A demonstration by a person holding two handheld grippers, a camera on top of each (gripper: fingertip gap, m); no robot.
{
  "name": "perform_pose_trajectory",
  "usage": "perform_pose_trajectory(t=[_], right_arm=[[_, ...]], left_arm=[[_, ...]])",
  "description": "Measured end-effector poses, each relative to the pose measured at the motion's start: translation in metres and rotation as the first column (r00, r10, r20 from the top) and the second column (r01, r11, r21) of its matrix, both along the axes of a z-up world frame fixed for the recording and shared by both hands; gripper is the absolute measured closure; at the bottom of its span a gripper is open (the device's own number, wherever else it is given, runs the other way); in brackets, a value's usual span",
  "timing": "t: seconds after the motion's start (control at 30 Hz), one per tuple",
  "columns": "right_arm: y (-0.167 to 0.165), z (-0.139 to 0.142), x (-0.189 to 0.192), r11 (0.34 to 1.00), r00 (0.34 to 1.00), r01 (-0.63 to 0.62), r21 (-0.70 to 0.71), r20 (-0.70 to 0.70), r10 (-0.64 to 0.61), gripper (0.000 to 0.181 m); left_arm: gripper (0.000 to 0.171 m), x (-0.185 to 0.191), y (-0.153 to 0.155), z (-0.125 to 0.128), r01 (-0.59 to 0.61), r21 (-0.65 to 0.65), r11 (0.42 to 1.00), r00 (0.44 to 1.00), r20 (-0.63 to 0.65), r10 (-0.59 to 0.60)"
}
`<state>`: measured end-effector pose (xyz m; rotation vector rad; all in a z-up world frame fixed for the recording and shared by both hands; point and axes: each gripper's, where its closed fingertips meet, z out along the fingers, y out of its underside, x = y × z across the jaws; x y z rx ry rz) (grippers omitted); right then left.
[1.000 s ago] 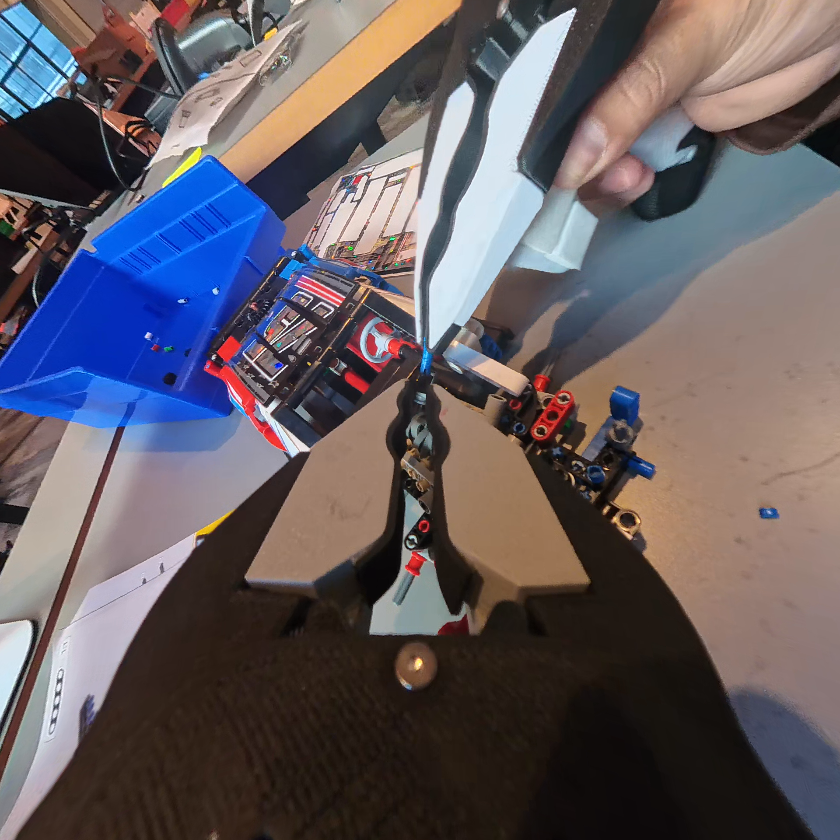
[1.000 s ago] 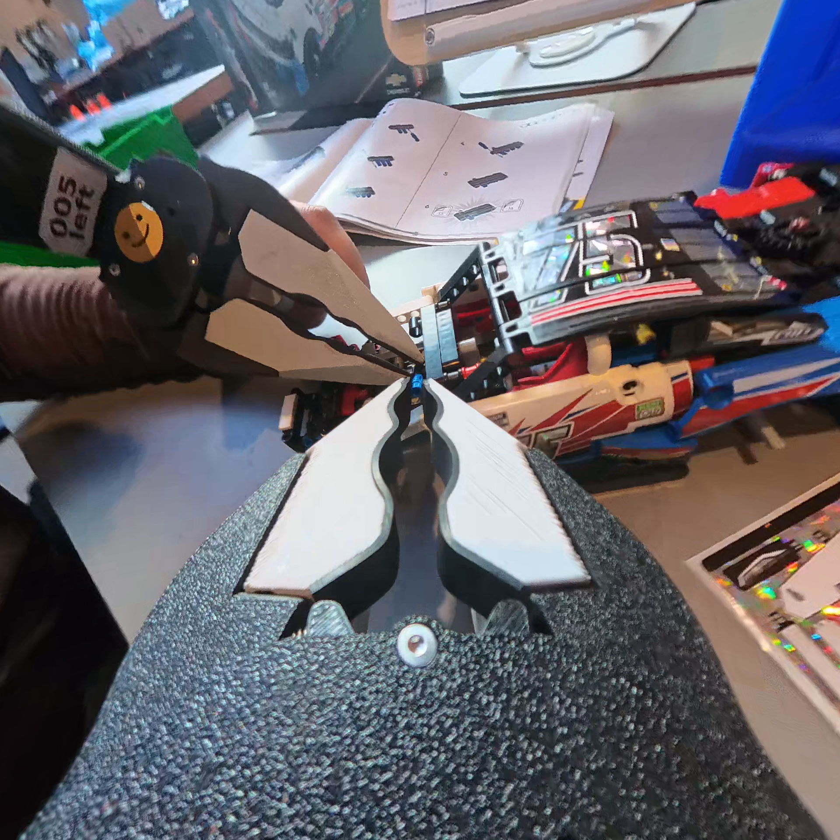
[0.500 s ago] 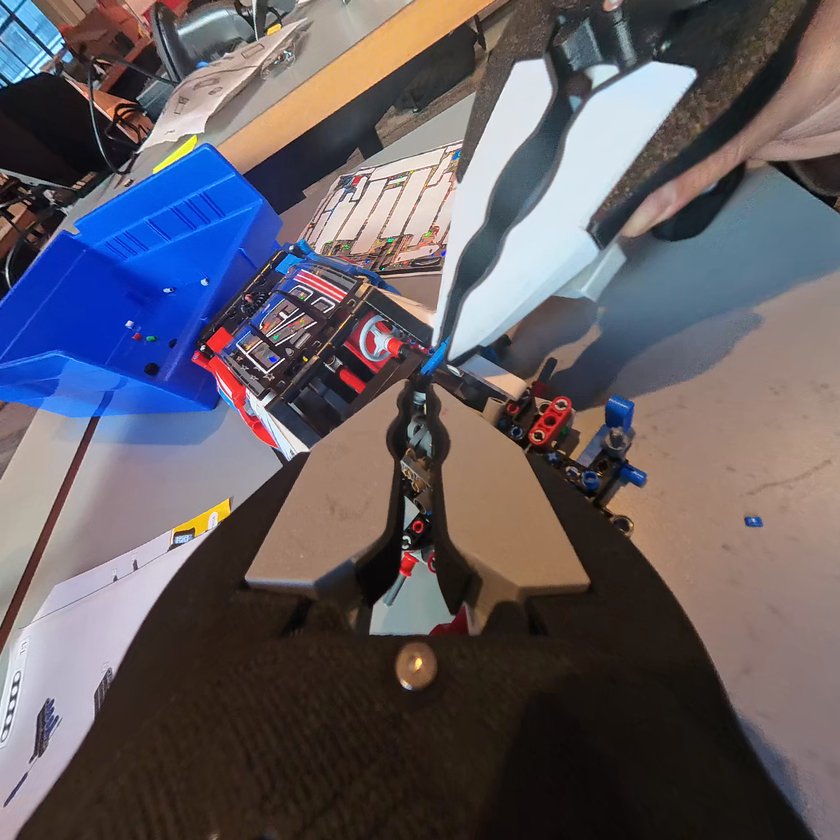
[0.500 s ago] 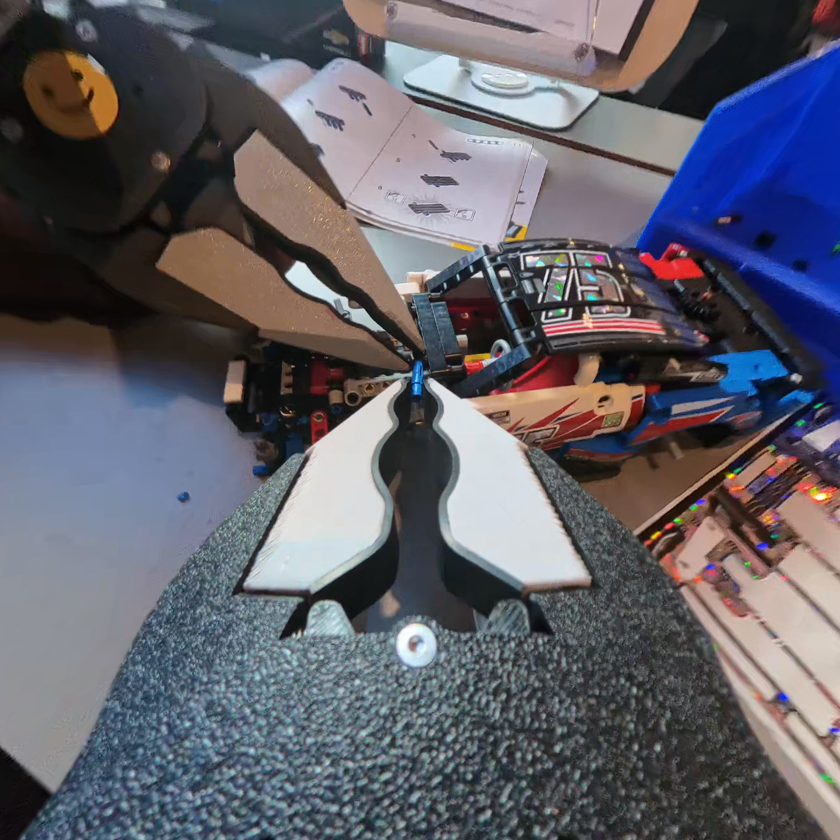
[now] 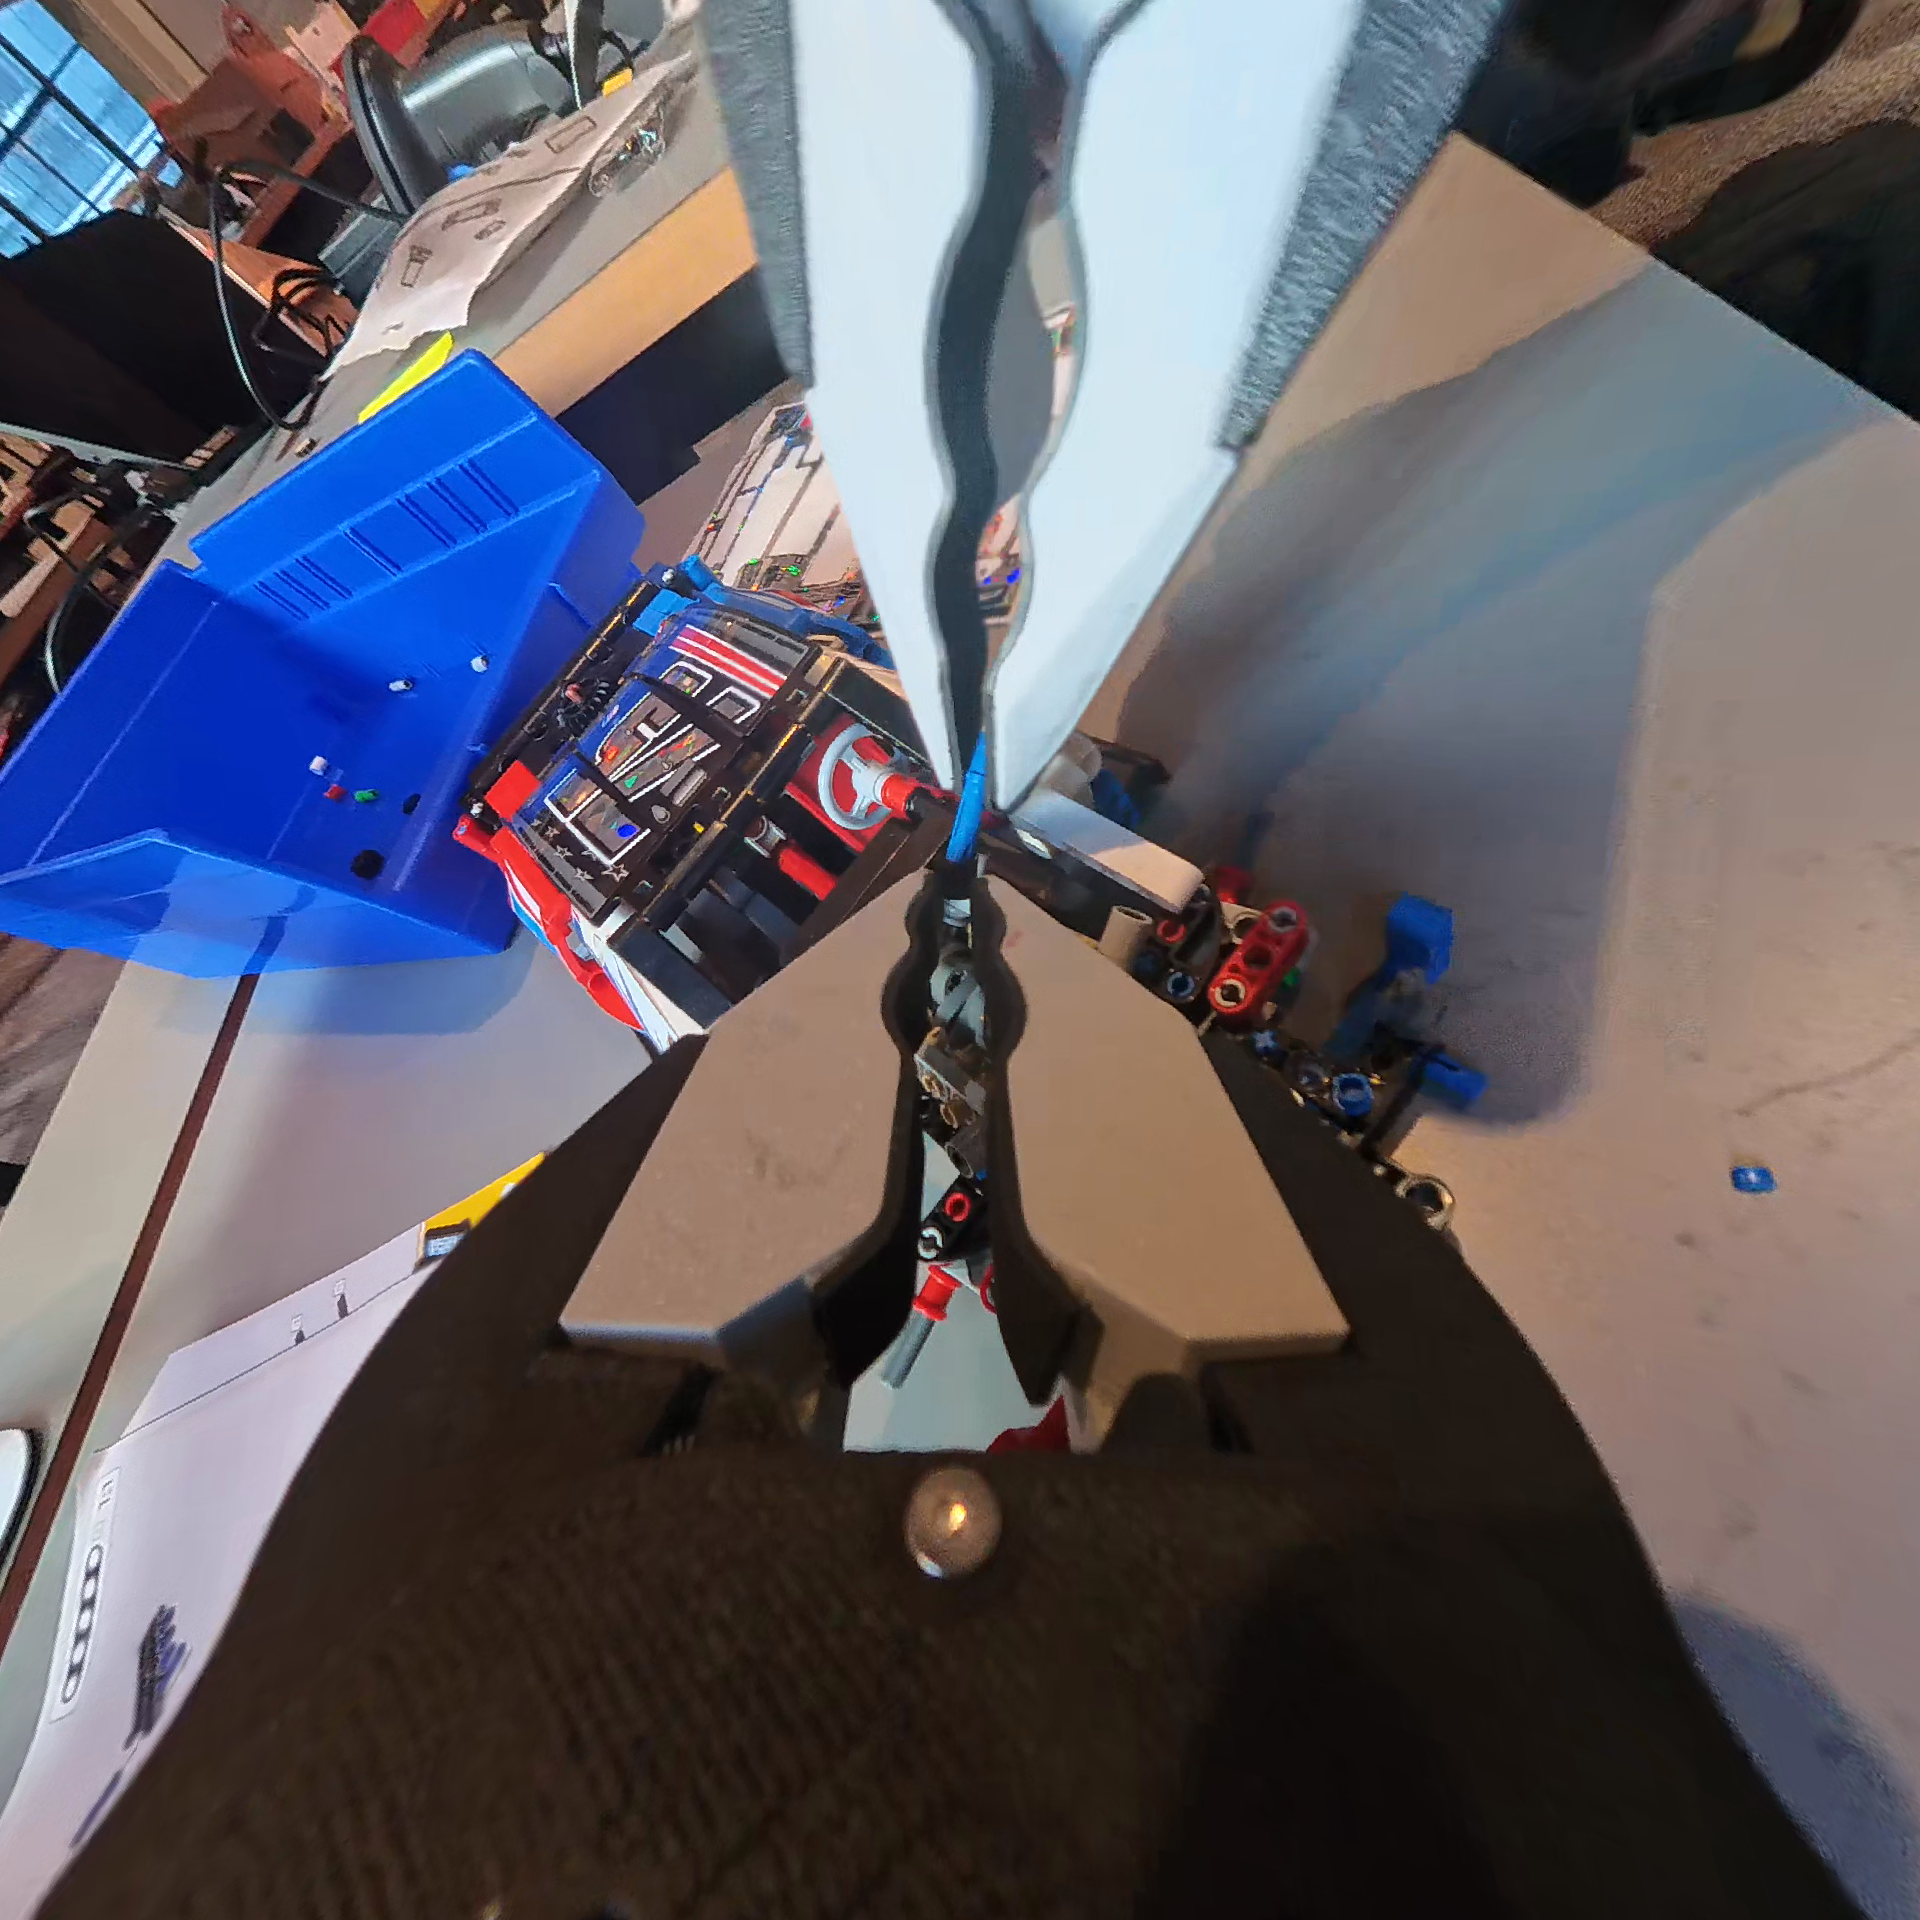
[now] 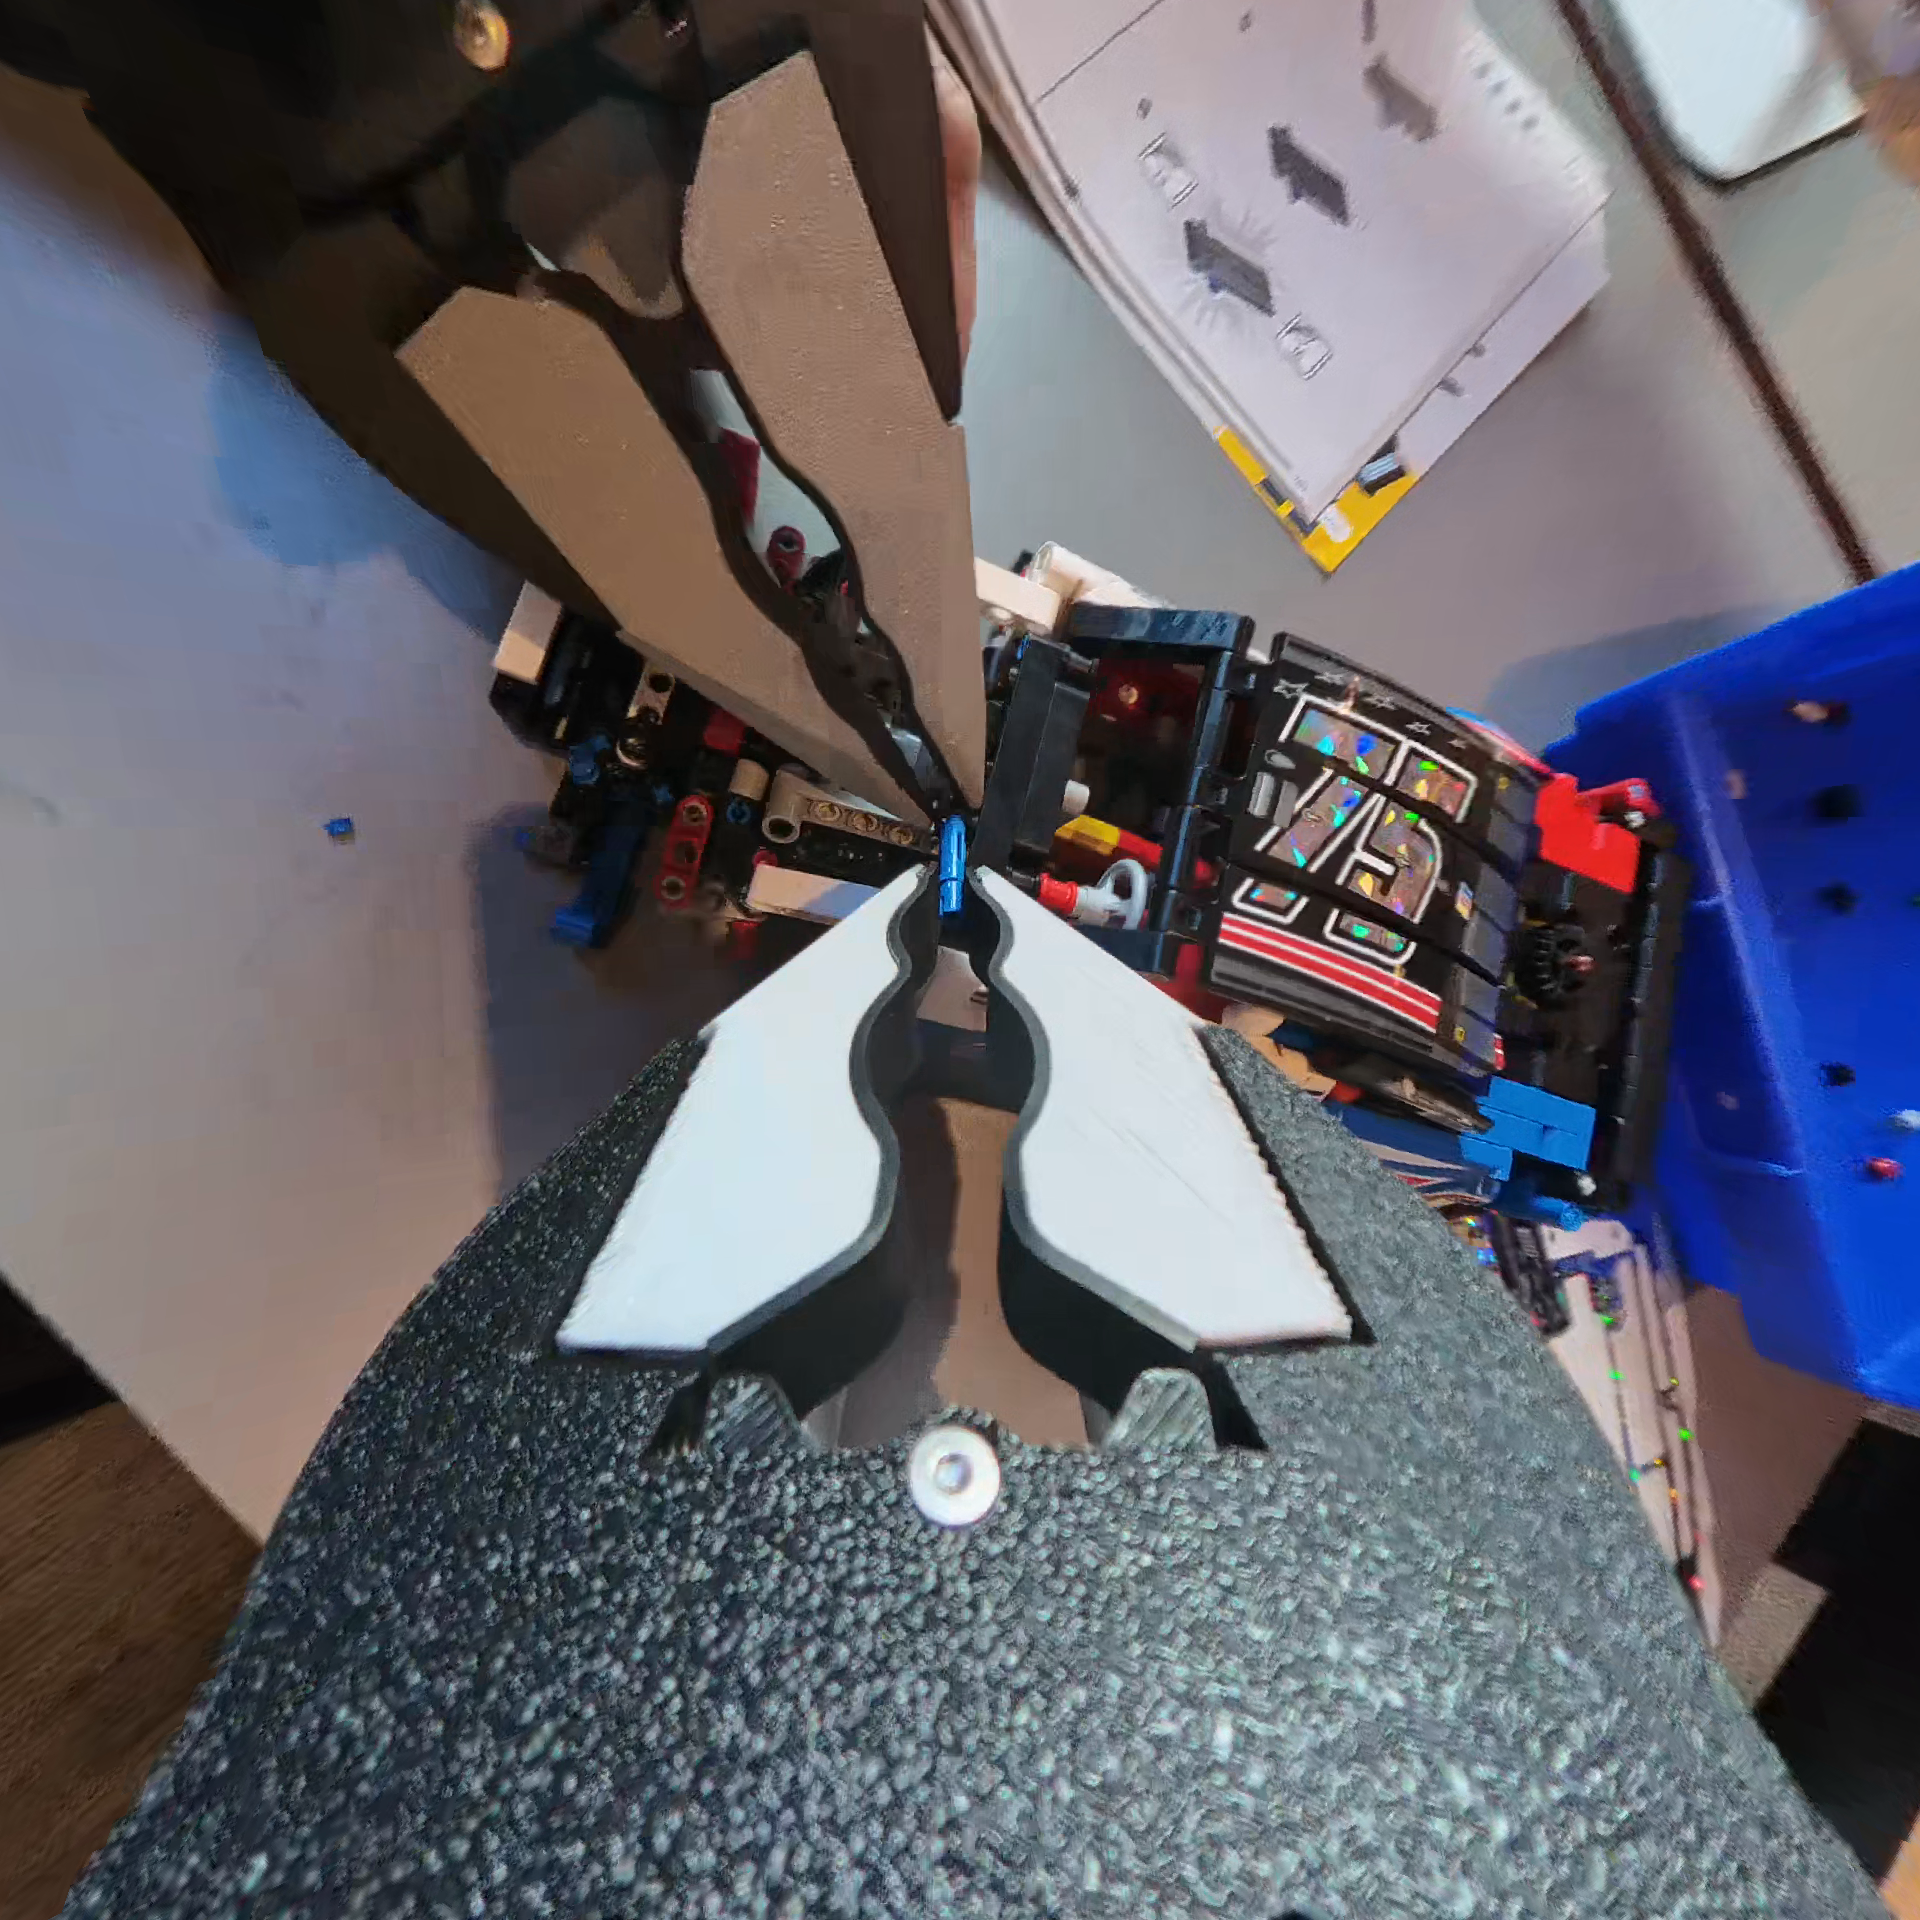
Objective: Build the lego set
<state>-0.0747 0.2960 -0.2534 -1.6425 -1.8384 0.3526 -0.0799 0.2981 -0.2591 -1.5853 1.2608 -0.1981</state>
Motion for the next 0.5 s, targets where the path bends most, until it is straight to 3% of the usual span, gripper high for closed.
perform_pose_trajectory(t=[0.27, 0.5], right_arm=[[0.0006, 0.0030, -0.0005, 0.996, 0.954, -0.043, -0.079, 0.294, 0.065, 0.177], [0.0007, 0.0049, -0.0030, 0.974, 0.923, 0.059, -0.219, 0.385, 0.031, 0.177]], left_arm=[[0.169, 0.0006, 0.0002, 0.0000, -0.003, 0.021, 1.000, 1.000, -0.010, 0.003], [0.169, 0.0010, 0.0003, -0.0001, -0.008, 0.031, 0.999, 1.000, -0.015, 0.009]])
